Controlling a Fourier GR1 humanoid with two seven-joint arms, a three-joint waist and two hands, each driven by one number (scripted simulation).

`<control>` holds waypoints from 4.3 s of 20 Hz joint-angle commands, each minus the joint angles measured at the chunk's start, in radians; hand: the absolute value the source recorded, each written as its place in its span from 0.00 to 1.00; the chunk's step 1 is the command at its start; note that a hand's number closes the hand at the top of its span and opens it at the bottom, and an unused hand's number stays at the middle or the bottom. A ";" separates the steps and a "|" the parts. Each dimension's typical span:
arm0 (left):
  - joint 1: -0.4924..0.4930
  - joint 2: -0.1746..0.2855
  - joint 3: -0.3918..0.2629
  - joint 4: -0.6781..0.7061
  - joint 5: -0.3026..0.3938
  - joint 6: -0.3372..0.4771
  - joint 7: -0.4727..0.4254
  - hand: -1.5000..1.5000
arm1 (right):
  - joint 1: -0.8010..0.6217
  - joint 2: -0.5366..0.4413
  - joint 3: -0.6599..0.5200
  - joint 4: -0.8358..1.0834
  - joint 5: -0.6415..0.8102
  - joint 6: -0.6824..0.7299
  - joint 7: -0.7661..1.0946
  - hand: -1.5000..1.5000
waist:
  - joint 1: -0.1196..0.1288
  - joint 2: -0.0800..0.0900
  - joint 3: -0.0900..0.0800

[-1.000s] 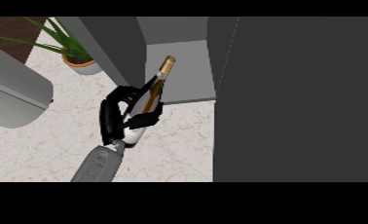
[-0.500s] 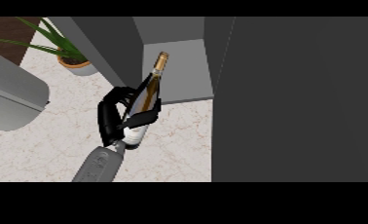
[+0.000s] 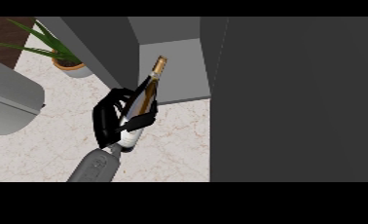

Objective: Pick up the wine, place it into the cabinet and close the cabinet

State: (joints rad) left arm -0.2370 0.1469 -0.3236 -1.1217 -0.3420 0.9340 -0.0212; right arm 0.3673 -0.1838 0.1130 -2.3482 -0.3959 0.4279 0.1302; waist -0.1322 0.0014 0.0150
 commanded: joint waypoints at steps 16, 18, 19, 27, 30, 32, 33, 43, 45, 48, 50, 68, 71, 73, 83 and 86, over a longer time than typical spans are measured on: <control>-0.258 -0.053 -0.034 0.179 -0.163 -0.056 0.272 1.00 | -0.009 -0.025 -0.026 -0.003 -0.055 0.027 -0.003 0.00 | -0.057 0.032 -0.011; -0.269 -0.056 -0.043 0.186 -0.204 -0.044 0.283 1.00 | -0.017 -0.024 -0.023 -0.011 -0.055 0.017 0.008 0.00 | -0.050 0.030 -0.012; -0.275 -0.050 -0.030 0.189 -0.214 -0.035 0.292 1.00 | -0.002 -0.021 -0.008 -0.027 -0.057 0.024 0.005 0.00 | -0.057 0.027 -0.012; -0.294 -0.059 -0.040 0.232 -0.302 -0.070 0.381 0.00 | -0.016 -0.016 -0.013 -0.006 -0.058 0.012 0.008 0.00 | -0.038 0.031 -0.013; -0.303 -0.079 -0.042 0.244 -0.340 -0.061 0.420 0.00 | -0.008 -0.030 -0.023 -0.009 -0.065 0.027 0.004 0.00 | -0.045 0.029 -0.013; -0.311 -0.064 -0.044 0.234 -0.350 -0.089 0.438 0.00 | -0.003 -0.027 -0.025 -0.023 -0.082 0.009 0.021 0.00 | -0.038 0.027 -0.014; -0.316 -0.065 -0.042 0.240 -0.358 -0.082 0.444 0.00 | -0.028 -0.019 -0.025 0.005 -0.068 0.013 0.003 0.00 | -0.031 0.033 -0.014; -0.389 -0.147 -0.051 0.186 -0.275 -0.061 0.476 0.00 | 0.009 -0.026 -0.023 -0.035 -0.092 0.005 0.023 0.00 | -0.009 0.020 -0.020; -0.409 -0.147 -0.079 0.179 -0.238 -0.035 0.474 0.00 | -0.005 -0.017 -0.009 -0.030 -0.082 -0.006 0.028 0.00 | -0.004 0.022 -0.021; -0.424 -0.147 -0.078 0.175 -0.195 -0.006 0.460 0.00 | 0.016 -0.014 -0.002 -0.032 -0.068 -0.005 0.023 0.00 | 0.005 0.018 -0.021; -0.420 -0.147 -0.107 0.138 -0.162 0.011 0.442 0.00 | 0.019 -0.023 -0.013 -0.015 -0.069 0.009 0.011 0.00 | 0.015 0.012 -0.020; -0.384 -0.124 -0.084 -0.078 0.219 -0.022 0.137 0.00 | 0.071 -0.018 -0.003 -0.115 -0.041 -0.040 0.022 0.00 | 0.082 0.005 -0.020; -0.330 -0.147 -0.065 -0.088 0.311 -0.080 -0.025 0.00 | 0.112 -0.021 -0.010 -0.117 -0.063 -0.041 0.021 0.00 | 0.098 0.003 -0.018; -0.310 -0.147 -0.064 -0.082 0.360 -0.135 -0.087 0.00 | 0.088 -0.025 -0.010 -0.184 -0.056 -0.084 0.058 0.00 | 0.101 0.002 -0.018; -0.128 -0.147 -0.152 -0.277 0.458 -0.203 -0.179 0.00 | 0.114 -0.049 0.003 -0.232 -0.060 -0.141 0.108 0.00 | 0.121 -0.005 -0.016; -0.069 -0.136 -0.157 -0.356 0.423 -0.228 -0.141 0.00 | 0.113 -0.053 0.005 -0.238 -0.034 -0.139 0.103 0.00 | 0.125 -0.007 -0.015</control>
State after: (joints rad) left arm -0.3811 0.0182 -0.4449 -1.4082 0.0960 0.7083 -0.1590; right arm 0.4201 -0.2155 0.1339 -2.3782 -0.4328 0.3183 0.1591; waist -0.0099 -0.0034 -0.0011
